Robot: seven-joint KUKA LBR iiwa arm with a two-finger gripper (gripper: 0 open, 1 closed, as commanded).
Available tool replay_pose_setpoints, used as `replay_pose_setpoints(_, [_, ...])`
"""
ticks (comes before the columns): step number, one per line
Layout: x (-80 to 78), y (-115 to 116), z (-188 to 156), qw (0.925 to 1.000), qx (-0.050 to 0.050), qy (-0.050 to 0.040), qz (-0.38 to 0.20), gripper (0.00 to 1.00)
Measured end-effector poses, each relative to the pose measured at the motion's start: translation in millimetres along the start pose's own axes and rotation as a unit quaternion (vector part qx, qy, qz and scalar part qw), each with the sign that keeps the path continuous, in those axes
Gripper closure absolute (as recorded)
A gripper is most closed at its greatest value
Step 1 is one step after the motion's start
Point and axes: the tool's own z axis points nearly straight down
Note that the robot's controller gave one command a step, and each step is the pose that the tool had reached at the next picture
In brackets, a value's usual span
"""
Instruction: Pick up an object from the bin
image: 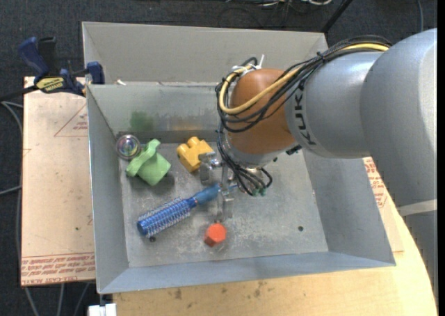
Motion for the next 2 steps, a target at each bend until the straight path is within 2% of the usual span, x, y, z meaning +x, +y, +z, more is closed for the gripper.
replay_pose_setpoints(1, [-1.5,2.3,-1.6,1.0,-0.001,-0.0021,-0.001,1.0])
replay_pose_setpoints(2, [58.1,15.2,-185.8,0.9999,0.0,-0.0064,-0.012,1.0])
